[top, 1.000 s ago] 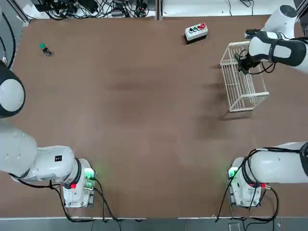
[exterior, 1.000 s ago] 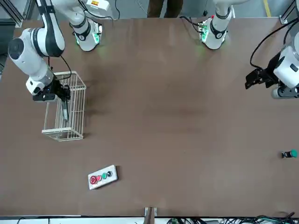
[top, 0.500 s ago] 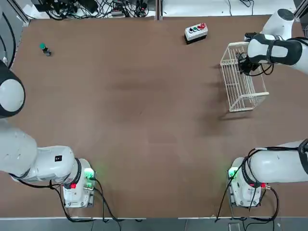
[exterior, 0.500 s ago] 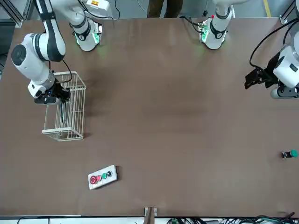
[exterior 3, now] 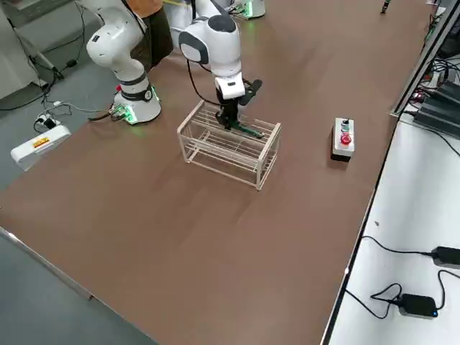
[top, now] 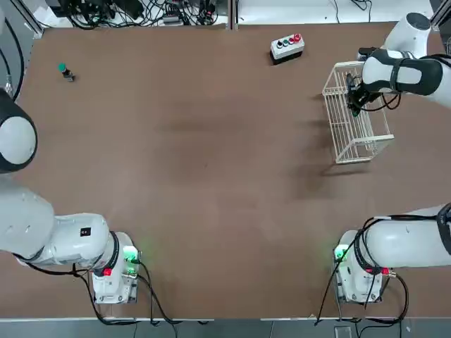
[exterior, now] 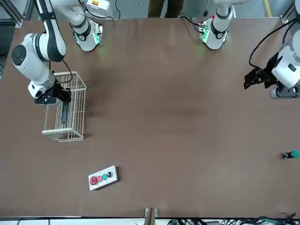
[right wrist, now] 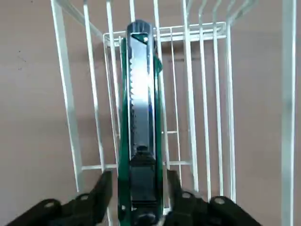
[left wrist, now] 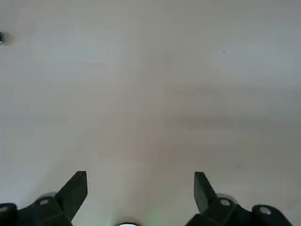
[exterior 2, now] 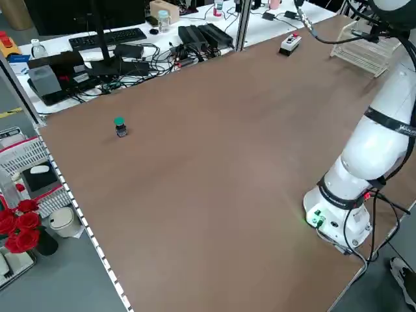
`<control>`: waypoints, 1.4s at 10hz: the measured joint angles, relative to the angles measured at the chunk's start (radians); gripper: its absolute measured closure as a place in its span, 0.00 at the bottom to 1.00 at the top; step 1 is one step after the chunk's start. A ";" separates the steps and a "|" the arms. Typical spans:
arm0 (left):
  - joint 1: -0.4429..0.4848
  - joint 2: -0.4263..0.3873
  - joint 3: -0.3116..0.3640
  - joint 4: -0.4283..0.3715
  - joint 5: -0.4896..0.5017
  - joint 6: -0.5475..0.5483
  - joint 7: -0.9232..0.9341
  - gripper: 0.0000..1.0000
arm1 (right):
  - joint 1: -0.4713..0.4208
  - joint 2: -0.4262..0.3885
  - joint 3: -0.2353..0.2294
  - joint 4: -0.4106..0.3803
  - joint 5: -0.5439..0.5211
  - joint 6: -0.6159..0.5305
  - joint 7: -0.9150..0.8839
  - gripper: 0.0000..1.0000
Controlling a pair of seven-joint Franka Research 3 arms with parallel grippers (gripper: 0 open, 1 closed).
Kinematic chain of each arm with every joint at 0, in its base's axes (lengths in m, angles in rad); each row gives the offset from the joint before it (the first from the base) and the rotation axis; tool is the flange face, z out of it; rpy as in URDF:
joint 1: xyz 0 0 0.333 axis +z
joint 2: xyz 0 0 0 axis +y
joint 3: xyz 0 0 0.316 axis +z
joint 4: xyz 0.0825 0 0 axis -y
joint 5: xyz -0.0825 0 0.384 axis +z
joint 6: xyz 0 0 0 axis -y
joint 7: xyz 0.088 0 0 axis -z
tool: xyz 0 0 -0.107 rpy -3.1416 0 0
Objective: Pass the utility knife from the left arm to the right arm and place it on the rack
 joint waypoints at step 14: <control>0.003 -0.007 0.000 0.028 0.028 0.001 0.097 0.00 | -0.028 -0.053 0.043 0.734 0.000 -0.718 -0.025 0.00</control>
